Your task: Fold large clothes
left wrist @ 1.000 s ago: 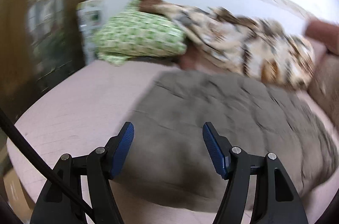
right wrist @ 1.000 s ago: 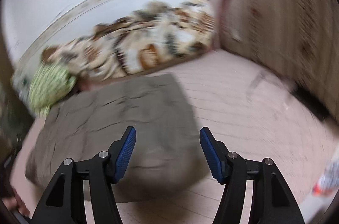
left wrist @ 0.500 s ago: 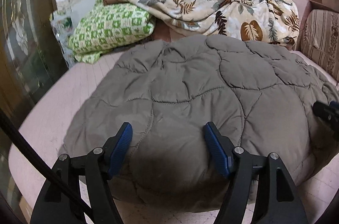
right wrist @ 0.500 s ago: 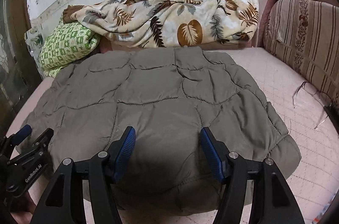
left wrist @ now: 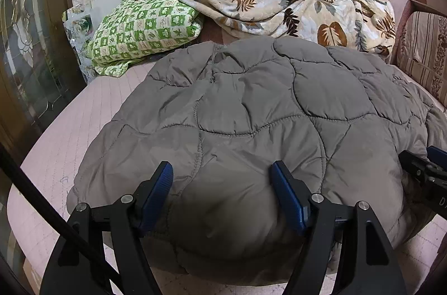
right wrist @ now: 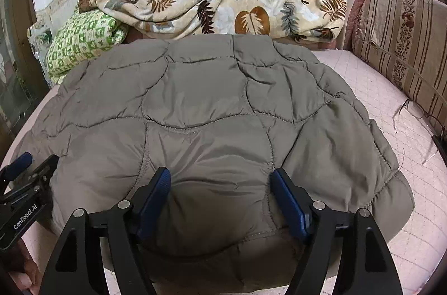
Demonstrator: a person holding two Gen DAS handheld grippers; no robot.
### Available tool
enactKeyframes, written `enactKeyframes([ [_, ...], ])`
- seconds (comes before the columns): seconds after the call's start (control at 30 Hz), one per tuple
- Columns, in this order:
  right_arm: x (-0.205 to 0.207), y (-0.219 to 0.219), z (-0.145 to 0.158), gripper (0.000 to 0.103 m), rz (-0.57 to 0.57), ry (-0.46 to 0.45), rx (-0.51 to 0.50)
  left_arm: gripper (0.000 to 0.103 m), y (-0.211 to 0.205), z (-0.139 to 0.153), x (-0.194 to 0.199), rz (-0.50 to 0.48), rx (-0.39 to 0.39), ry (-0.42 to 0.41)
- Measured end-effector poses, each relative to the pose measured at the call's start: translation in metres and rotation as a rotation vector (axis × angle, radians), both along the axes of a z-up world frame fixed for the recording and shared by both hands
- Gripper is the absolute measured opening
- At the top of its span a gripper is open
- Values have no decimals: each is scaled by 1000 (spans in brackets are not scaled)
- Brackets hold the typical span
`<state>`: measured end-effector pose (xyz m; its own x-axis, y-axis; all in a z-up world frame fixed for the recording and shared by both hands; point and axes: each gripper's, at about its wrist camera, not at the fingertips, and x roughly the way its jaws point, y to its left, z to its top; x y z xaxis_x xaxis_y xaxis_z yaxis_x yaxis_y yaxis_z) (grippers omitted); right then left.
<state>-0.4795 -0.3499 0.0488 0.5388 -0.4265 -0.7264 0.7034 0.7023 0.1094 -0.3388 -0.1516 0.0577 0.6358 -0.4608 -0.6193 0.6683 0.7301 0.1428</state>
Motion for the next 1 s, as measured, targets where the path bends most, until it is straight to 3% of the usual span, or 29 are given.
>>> enactKeyframes([
  [0.4,-7,-1,8,81,1,-19,8,73,1,0,1,1,-6,10],
  [0.6,-44,-11,32,81,-126,-64,-71,73,1,-2,3,1,-9,18],
  [0.73,-59,-32,21,80,-207,-46,5,73,2,-2,4,0,-12,24],
  [0.9,-51,-40,6,81,-208,16,46,73,2,-2,4,0,-11,23],
  [1.0,-54,-48,0,83,-219,-10,112,73,1,-3,4,-1,-10,21],
])
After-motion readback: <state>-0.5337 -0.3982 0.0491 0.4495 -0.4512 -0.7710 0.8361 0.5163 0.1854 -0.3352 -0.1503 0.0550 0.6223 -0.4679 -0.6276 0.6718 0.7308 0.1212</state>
